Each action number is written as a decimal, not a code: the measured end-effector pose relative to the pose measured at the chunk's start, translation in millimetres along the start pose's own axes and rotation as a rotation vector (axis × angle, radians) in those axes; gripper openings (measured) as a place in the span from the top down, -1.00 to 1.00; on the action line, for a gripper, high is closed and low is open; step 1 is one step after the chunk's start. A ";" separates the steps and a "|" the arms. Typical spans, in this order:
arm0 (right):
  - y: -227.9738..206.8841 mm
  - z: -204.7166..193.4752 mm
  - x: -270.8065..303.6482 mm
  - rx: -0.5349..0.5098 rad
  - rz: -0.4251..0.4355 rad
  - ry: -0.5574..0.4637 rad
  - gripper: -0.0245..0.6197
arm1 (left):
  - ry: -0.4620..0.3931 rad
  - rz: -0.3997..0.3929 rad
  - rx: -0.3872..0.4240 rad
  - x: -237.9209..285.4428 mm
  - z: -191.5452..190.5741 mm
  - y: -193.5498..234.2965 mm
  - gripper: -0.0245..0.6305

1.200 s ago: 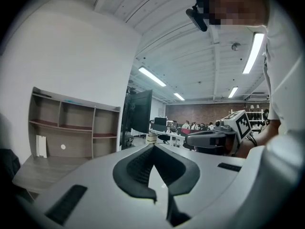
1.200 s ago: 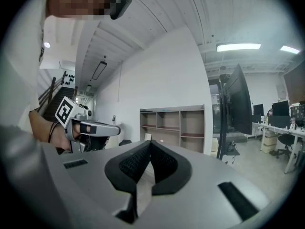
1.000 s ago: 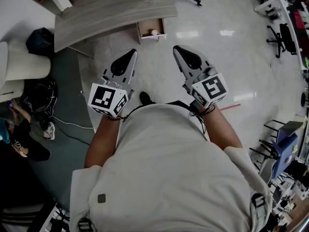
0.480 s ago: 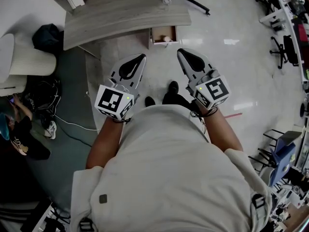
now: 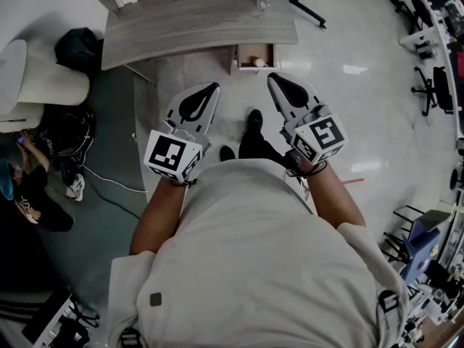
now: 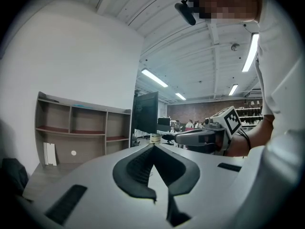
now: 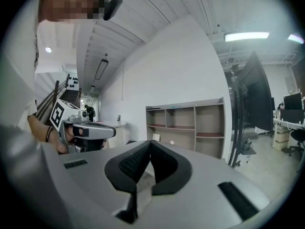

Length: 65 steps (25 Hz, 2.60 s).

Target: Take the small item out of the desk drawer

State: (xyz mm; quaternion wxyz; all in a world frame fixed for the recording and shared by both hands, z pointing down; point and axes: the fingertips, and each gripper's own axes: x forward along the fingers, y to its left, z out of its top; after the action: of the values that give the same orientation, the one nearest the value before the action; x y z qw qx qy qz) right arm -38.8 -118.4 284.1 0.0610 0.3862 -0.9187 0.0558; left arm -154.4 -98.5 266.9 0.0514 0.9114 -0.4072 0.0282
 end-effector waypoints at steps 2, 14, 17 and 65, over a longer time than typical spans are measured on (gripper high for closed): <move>-5.9 -4.0 7.0 0.005 0.010 0.008 0.87 | 0.008 0.023 0.004 4.6 -2.9 7.6 0.88; -72.6 -23.7 47.4 0.014 0.067 0.079 0.87 | 0.026 0.073 -0.087 83.6 -18.8 42.8 0.88; -98.6 -31.4 61.3 0.024 0.074 0.104 0.87 | 0.044 0.086 -0.116 107.8 -26.7 54.9 0.88; -285.9 -502.1 216.8 0.370 0.005 0.819 0.23 | 0.458 0.096 -0.344 312.9 -361.6 151.5 0.88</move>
State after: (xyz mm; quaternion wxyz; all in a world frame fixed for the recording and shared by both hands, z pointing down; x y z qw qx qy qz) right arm 50.1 -394.5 828.8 0.3493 0.3343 -0.7944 0.3676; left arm -62.1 -388.1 665.9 0.2945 0.8388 -0.4266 0.1663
